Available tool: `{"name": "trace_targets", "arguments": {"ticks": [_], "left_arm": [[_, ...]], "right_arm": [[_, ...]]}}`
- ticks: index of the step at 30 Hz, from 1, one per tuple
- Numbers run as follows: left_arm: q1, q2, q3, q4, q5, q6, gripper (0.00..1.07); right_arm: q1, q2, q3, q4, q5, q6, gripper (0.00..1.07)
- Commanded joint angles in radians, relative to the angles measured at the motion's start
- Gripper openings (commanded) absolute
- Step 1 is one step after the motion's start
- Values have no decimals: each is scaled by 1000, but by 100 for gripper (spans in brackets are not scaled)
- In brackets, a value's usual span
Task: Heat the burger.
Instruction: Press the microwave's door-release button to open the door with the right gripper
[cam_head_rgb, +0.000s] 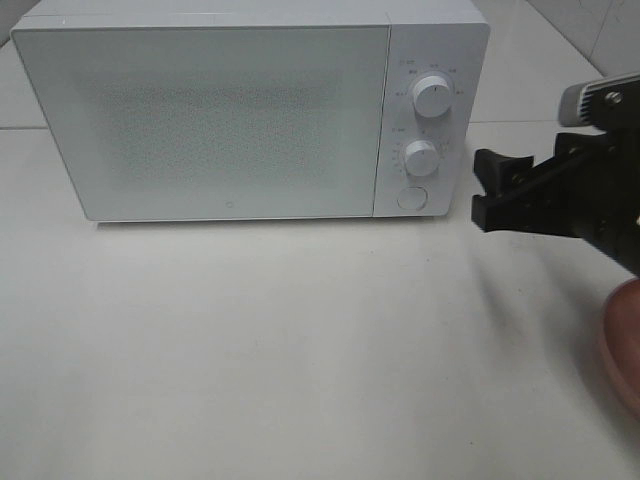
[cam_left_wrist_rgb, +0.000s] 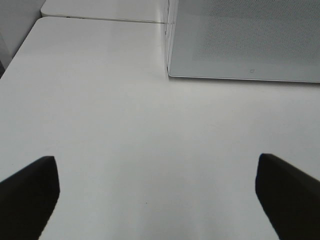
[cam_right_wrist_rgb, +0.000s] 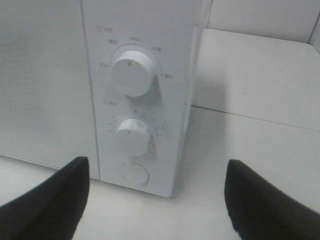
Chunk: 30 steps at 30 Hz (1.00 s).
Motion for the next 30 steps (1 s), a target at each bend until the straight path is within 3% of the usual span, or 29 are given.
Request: {"name": "trace_targets", "arguments": {"ticks": [1, 3, 6, 8, 14, 30], "left_arm": [[-7, -23, 0, -1, -9, 0, 100], [-7, -23, 0, -1, -9, 0, 100], [-7, -23, 0, -1, -9, 0, 100], [-7, -23, 0, -1, -9, 0, 100], [-7, -23, 0, -1, -9, 0, 100], [-7, -23, 0, -1, -9, 1, 100]], "right_arm": [[77, 31, -1, 86, -88, -54, 73], [160, 72, -1, 187, -170, -68, 73], [187, 84, -1, 227, -195, -68, 73], [277, 122, -1, 364, -253, -68, 73], [370, 172, -19, 439, -292, -68, 73], [377, 321, -47, 440, -425, -60, 73]]}}
